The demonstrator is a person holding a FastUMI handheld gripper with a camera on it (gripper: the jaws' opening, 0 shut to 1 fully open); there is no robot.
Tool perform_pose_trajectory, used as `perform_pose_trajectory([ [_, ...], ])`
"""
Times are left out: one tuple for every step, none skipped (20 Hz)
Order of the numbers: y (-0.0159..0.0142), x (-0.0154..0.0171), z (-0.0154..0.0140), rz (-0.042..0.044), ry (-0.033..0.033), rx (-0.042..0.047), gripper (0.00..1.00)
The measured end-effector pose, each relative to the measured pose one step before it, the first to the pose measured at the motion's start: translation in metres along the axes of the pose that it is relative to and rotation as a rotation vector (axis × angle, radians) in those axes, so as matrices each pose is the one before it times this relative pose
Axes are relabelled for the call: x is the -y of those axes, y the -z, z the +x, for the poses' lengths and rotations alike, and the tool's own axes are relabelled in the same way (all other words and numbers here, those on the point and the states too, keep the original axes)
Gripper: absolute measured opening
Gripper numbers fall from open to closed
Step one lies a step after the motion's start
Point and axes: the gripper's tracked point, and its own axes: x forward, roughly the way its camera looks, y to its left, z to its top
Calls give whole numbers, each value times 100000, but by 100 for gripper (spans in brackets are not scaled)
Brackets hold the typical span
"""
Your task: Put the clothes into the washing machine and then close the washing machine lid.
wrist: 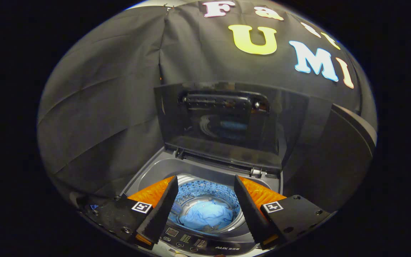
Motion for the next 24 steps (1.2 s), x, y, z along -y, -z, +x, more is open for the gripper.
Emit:
perform_pose_trajectory([
  [-844,-163,-443,-783,-263,3220,97],
  [-676,-199,-483,-632,-244,3441,97],
  [-889,-142,-536,-498,-79,3287,97],
  [-842,-207,-521,-439,-80,3291,97],
  [-980,-204,-442,-410,-210,3347,97],
  [-847,-190,-333,-434,-14,3064,97],
  [-1057,-138,-299,-337,72,3081,97],
  [-1058,-55,-141,-215,138,2947,97],
  [-1039,-60,-139,86,372,2645,97],
  [-1087,21,-64,321,608,2681,97],
  [-1126,23,74,655,614,2484,97],
  [-1039,40,193,827,563,2487,97],
  [-1052,51,330,675,799,2001,97],
  [-957,62,394,432,710,1792,96],
  [-736,73,510,32,911,1220,96],
  [-473,222,733,-289,1182,607,96],
  [-423,313,707,-52,1496,539,96],
  [-461,306,716,429,1313,353,97],
  [-418,153,739,862,1065,544,97],
  [-188,107,875,861,1052,41,97],
  [-189,255,847,410,1293,-427,96],
  [-216,306,898,426,1436,-183,96],
  [-234,163,862,526,1085,-164,96],
  [-283,102,911,341,1181,304,96],
])
